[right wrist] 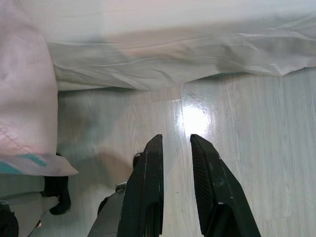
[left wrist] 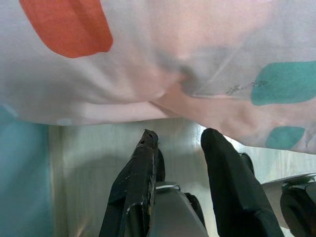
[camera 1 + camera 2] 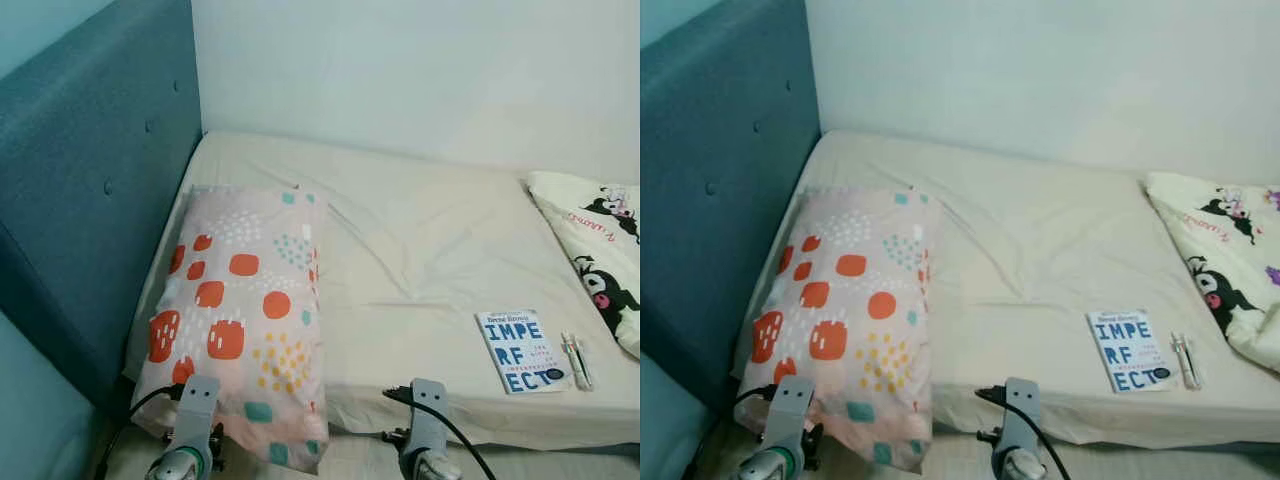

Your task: Clean up the room

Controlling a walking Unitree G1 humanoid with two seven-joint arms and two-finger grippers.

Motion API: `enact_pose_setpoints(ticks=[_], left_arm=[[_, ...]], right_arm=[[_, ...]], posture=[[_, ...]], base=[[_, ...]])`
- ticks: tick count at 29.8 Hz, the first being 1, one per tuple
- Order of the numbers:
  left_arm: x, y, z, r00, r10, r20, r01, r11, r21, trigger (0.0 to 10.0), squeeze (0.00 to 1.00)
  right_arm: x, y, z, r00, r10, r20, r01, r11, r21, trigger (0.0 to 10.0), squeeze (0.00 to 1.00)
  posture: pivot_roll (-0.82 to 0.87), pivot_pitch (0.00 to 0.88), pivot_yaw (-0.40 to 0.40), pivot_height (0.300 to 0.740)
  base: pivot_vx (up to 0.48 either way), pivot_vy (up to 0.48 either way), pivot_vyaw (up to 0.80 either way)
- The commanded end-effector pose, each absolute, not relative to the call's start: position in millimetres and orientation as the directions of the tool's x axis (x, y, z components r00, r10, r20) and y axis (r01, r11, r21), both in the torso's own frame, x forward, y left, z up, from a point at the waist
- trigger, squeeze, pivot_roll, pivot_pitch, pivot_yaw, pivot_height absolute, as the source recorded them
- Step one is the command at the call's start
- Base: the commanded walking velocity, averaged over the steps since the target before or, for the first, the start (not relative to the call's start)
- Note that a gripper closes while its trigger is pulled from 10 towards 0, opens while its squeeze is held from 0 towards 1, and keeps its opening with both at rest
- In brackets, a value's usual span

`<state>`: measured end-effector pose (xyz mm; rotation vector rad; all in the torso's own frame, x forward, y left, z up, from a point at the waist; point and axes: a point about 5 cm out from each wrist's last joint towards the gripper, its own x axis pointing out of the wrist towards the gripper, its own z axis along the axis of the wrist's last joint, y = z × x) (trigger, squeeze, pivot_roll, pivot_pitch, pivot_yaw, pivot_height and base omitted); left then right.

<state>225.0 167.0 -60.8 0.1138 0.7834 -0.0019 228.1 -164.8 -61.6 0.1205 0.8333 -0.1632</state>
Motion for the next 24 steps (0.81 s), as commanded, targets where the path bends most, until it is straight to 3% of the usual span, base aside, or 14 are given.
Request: enact_pose_setpoints(ticks=[1,24], left_arm=[[222,166,-63,0.698,0.035,-0.716,0.051,0.994,0.099,10.0,0.00],[236,161,-55,0.715,-0.005,-0.699,0.119,0.986,0.115,10.0,0.00]], right_arm=[[225,-168,-64,0.647,-0.109,-0.755,0.204,0.978,0.033,10.0,0.00],[220,-177,-65,0.648,-0.147,-0.747,0.324,0.941,0.096,10.0,0.00]], posture=[[0.08,0.000,-0.055,0.740],[0.06,0.000,0.016,0.740]], base=[[0.000,0.000,0.00],[0.000,0.000,0.00]])
